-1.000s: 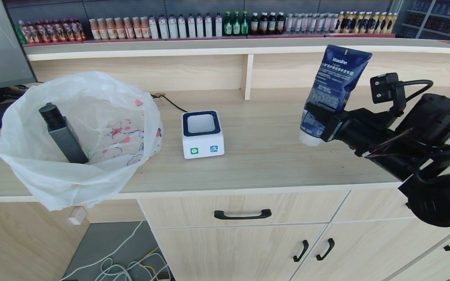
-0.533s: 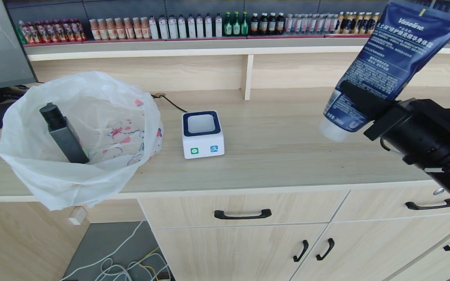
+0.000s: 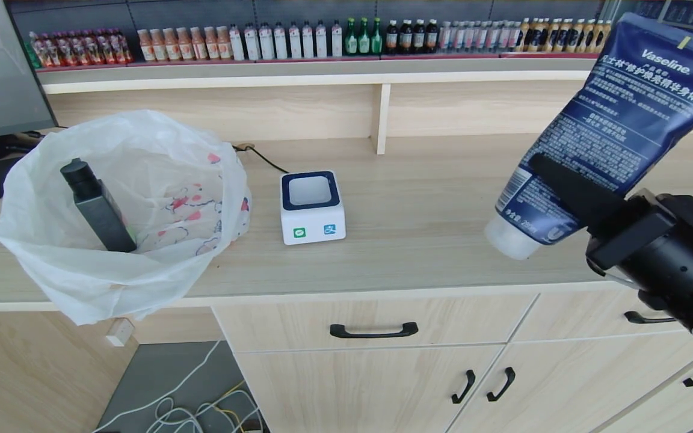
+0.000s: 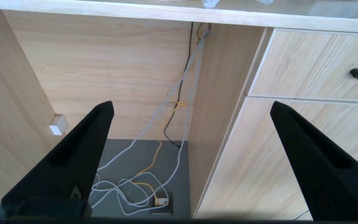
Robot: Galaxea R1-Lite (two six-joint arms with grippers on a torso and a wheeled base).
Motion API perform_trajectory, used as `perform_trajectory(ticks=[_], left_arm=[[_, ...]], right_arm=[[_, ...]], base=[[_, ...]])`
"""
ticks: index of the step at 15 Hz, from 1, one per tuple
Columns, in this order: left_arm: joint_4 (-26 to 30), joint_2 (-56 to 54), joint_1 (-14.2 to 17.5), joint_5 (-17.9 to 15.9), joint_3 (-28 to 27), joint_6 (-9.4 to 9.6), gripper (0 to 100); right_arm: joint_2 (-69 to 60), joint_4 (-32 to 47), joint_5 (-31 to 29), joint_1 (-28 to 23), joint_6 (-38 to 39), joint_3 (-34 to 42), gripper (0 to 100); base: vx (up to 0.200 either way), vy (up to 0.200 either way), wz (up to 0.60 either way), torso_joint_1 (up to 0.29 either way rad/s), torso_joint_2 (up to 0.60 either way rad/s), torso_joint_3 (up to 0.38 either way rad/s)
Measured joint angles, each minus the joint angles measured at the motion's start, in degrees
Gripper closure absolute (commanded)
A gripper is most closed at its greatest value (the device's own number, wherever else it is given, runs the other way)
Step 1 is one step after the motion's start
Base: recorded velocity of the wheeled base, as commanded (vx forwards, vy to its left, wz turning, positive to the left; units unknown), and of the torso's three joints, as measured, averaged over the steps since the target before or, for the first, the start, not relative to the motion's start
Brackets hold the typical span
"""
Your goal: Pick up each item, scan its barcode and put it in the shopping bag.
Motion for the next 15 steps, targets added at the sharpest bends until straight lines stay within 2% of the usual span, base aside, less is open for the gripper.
perform_trajectory(ticks=[6, 9, 15], left_arm=[[0.00, 0.00, 0.00, 0.00, 0.00, 0.00, 0], [0.00, 0.00, -0.05, 0.00, 0.00, 0.00, 0], [0.00, 0.00, 0.00, 0.00, 0.00, 0.06, 0]], right_arm=[[-2.89, -0.09, 0.90, 13.67, 1.49, 7.36, 100], [-3.05, -0.06, 6.51, 15.43, 5.16, 7.86, 100], [-3.27, -0.04, 11.89, 17.23, 17.09, 4.22, 100]], base=[[0.000, 0.000, 0.00, 0.000, 0.00, 0.000], [0.000, 0.000, 0.00, 0.000, 0.00, 0.000], [0.000, 0.000, 0.00, 0.000, 0.00, 0.000]])
